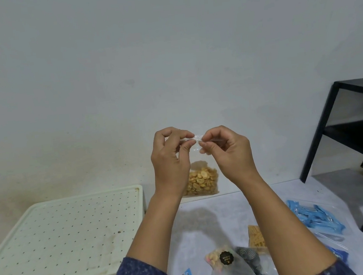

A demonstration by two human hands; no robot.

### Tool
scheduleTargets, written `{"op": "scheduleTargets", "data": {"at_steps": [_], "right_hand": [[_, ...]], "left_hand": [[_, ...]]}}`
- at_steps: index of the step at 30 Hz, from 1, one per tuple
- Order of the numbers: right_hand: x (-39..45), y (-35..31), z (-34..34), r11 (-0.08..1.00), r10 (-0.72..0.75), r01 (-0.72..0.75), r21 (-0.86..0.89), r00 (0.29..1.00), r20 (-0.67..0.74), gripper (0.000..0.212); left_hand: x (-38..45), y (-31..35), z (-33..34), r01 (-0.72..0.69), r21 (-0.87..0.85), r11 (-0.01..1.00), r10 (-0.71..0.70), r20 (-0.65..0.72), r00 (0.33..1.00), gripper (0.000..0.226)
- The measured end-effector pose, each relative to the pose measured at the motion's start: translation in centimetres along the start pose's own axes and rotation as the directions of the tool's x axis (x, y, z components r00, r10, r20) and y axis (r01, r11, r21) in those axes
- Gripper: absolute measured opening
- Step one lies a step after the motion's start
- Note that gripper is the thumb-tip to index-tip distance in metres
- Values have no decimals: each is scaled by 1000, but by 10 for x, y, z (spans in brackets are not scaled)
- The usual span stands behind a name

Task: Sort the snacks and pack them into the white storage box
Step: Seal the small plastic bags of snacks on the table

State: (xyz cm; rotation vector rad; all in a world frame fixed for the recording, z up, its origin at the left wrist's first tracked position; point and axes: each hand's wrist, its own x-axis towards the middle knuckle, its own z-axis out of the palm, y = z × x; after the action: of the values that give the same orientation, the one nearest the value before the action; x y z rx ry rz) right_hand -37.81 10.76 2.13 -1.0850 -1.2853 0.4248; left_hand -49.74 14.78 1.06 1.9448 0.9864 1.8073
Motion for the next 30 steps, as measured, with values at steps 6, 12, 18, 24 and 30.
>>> {"op": "scheduleTargets", "data": {"at_steps": [6, 12, 18, 24, 30], "right_hand": [[-2, 1, -1, 1000, 14, -14, 22, 1000, 24, 14], [-8, -3, 2, 999, 25, -22, -36, 996, 82, 25], [-23, 0, 4, 985, 26, 12, -169, 975, 221, 38], [-28, 24, 3, 974, 209, -207, -88, 978, 12, 30], [-22, 87, 1, 935, 331, -328, -135, 944, 0, 25]], "left_hand": [[-3, -4, 0, -60, 77, 995, 61, -5, 998, 10], [-6, -9, -4, -6, 63, 998, 5, 13, 1000, 12], [-2, -7, -14, 176, -52, 983, -174, 40, 984, 17], [-18, -29, -19, 258, -174, 950, -180, 366, 913, 40], [-40, -84, 16, 307, 2, 952, -271, 472, 839, 29]]}}
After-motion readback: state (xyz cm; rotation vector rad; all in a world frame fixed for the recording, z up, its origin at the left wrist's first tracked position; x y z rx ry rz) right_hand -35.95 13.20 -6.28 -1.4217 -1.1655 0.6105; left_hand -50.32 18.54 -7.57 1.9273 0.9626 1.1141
